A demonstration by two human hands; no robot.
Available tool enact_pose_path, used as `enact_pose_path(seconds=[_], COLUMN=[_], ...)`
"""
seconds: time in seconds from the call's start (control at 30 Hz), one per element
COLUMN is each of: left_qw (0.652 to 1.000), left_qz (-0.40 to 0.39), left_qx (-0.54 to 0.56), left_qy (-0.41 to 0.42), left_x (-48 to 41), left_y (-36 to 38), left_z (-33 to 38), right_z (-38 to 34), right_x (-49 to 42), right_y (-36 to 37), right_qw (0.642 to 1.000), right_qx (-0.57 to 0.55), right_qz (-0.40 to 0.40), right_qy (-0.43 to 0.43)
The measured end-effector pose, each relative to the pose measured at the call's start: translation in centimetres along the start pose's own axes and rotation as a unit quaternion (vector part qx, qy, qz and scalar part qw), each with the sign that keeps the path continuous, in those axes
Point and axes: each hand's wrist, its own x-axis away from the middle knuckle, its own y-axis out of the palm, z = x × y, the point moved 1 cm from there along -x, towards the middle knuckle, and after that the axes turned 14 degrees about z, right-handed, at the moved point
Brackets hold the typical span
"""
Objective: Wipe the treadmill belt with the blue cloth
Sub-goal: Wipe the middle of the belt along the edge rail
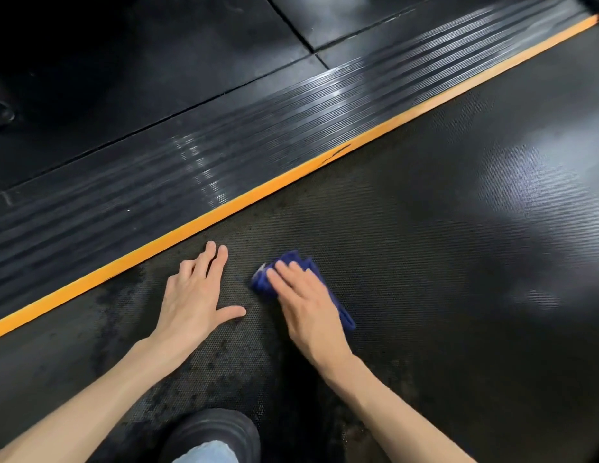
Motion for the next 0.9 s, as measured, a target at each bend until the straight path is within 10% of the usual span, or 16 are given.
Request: enact_pose_path(seconds=[0.13,0.33,0.47,0.63,0.9], left_qw=[1.0,1.0,1.0,1.0,1.0], left_qz=[-0.006,-0.01,-0.008,0.002,-0.006], left_qx=[-0.01,-0.012,-0.005,-0.005,0.012], left_qy=[0.001,0.008,0.0,-0.002,-0.003], left_x=[0.1,0.1,0.0,0.0,0.2], left_y=[-0.2,-0.4,-0.3,-0.2,-0.6], left_z=[0.1,0.2,0.3,0.4,0.5], right_z=[5.3,13.8,3.7,1.1,13.7], right_x=[-2.1,-7.8,-3.5,2.7,-6.8], right_y=[-2.4,-6.1,-2.0,-1.8,-6.5], right_qw=[0.994,0.937,0.997,0.984,0.962], right_qx=[0.017,0.112,0.052,-0.027,0.095], right_qz=[-0.032,0.148,0.048,-0.095,0.12], right_qy=[-0.102,0.296,0.031,-0.151,0.228])
